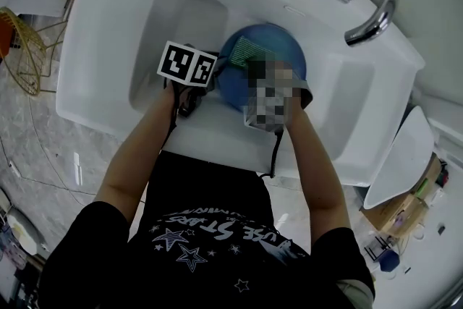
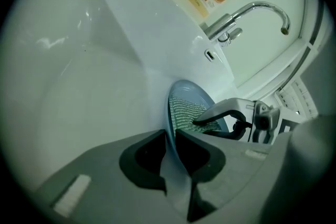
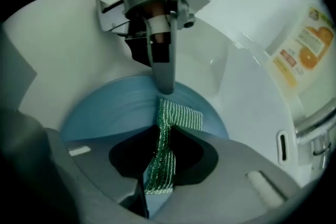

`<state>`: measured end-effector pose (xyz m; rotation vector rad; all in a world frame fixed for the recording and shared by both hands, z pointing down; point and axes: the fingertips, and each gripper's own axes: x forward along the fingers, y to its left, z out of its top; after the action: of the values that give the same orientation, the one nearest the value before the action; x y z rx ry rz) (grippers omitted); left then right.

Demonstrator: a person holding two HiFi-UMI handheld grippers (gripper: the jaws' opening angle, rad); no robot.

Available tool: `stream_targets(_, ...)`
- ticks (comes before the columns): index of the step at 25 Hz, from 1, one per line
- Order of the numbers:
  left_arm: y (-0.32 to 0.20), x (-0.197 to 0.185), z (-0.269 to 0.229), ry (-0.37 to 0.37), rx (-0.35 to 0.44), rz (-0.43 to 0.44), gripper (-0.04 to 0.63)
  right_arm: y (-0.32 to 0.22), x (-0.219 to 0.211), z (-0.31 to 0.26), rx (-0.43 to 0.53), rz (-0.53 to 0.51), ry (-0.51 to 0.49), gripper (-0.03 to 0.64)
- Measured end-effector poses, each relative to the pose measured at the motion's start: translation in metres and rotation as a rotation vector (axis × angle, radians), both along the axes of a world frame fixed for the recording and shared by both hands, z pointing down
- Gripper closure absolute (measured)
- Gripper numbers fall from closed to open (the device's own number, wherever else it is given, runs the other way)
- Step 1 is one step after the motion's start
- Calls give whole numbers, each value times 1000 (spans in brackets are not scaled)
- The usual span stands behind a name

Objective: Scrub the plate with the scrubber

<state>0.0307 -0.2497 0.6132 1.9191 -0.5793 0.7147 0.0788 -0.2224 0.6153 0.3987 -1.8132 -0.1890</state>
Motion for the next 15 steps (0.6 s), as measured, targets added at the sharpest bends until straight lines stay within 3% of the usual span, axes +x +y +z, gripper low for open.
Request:
stream_targets(7, 0, -1, 0, -12, 16, -17, 528, 47, -8, -1, -114, -262, 25, 505)
stream_targets(11, 0, -1, 0, -23, 26, -17, 528, 70, 2, -2, -189, -323, 49, 505)
stream_targets(15, 1, -1, 0, -26, 28, -16, 528, 91, 17, -3, -261, -313, 32, 505)
